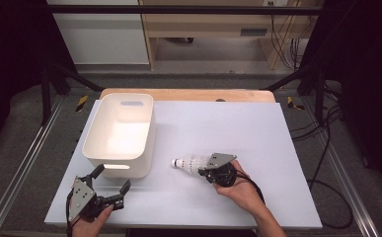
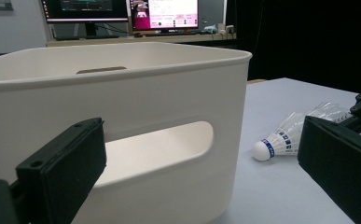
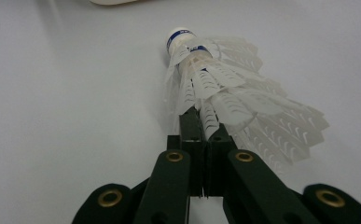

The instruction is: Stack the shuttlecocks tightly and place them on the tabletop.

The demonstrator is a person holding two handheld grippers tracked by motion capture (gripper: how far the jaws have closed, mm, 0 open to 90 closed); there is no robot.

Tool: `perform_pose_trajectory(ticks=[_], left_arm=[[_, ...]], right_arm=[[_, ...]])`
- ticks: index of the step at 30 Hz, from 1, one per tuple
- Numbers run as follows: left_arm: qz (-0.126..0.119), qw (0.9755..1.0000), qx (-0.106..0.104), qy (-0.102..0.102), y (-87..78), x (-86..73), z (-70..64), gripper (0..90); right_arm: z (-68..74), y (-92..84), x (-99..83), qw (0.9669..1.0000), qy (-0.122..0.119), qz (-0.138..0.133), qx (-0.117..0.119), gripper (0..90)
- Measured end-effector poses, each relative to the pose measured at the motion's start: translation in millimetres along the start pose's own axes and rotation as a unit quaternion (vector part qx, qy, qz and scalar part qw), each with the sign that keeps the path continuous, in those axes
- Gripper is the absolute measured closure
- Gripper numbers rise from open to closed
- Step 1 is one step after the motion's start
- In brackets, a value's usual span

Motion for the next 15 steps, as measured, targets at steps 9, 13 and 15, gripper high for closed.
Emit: perform_pose_trajectory(ticks=[9,13,15], left_arm=[[0.000,1.0000,-0.001,0.001,0.0,0.1,-0.8,1.4],[-0.001,1.0000,0.000,0.000,-0.4,0.5,0.1,1.4],[-0.001,1.0000,0.000,-0.001,-0.4,0.6,0.2,1.4]], right_arm=[[2.6,3.0,0.9,0.9999,-0.008,0.009,-0.001,89.7],[3.7,4.2,0.1,0.9997,-0.016,0.018,-0.003,89.6],[4.7,4.8,0.2,0.9996,-0.018,0.019,-0.003,89.6]])
Point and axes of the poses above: each handheld gripper's, and its own axes: y roughly forward along the jaws, x roughly out of its top, z roughly to its left, the point moved 4 cm from there along y, roughly forward along the jaws, and after that the axes turned 13 degrees about -y, right-handed, at the moved point
